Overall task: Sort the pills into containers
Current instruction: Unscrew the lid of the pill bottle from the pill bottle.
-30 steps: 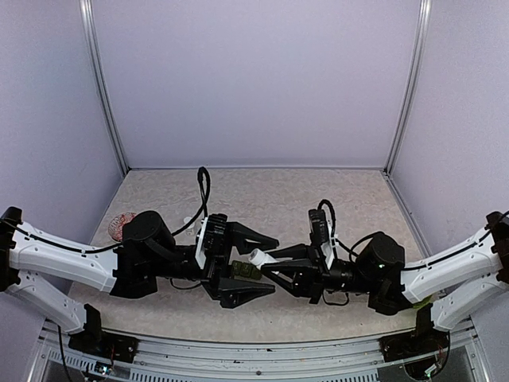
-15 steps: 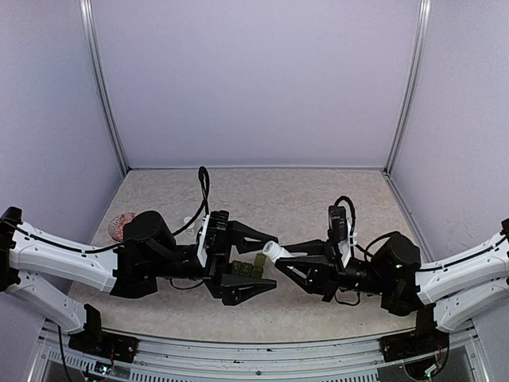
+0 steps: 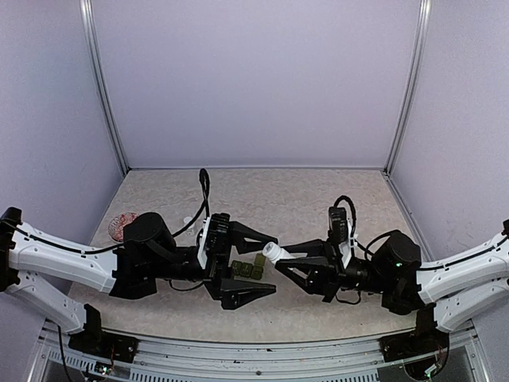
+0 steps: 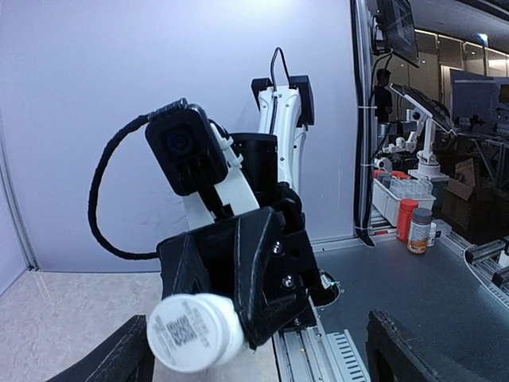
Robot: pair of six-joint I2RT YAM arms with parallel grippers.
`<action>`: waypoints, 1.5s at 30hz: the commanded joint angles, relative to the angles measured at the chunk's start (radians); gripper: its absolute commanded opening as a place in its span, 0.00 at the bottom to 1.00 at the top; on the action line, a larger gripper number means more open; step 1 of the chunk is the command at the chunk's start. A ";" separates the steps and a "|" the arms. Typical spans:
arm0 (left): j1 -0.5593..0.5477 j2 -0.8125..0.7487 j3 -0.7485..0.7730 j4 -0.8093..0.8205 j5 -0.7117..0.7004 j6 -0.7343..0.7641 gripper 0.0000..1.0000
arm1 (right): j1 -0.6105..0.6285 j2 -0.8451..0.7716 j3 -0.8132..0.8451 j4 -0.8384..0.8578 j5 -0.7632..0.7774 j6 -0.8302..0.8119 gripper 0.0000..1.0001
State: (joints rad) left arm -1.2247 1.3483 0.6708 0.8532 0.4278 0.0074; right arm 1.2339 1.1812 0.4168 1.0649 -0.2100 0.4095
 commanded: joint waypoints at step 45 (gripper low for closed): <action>-0.001 -0.033 -0.005 -0.010 -0.088 -0.072 0.32 | -0.004 0.014 -0.007 0.012 0.019 -0.012 0.13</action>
State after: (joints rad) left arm -1.2217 1.3174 0.6380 0.8600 0.3454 -0.0082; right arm 1.2343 1.2346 0.4232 1.0821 -0.2481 0.4232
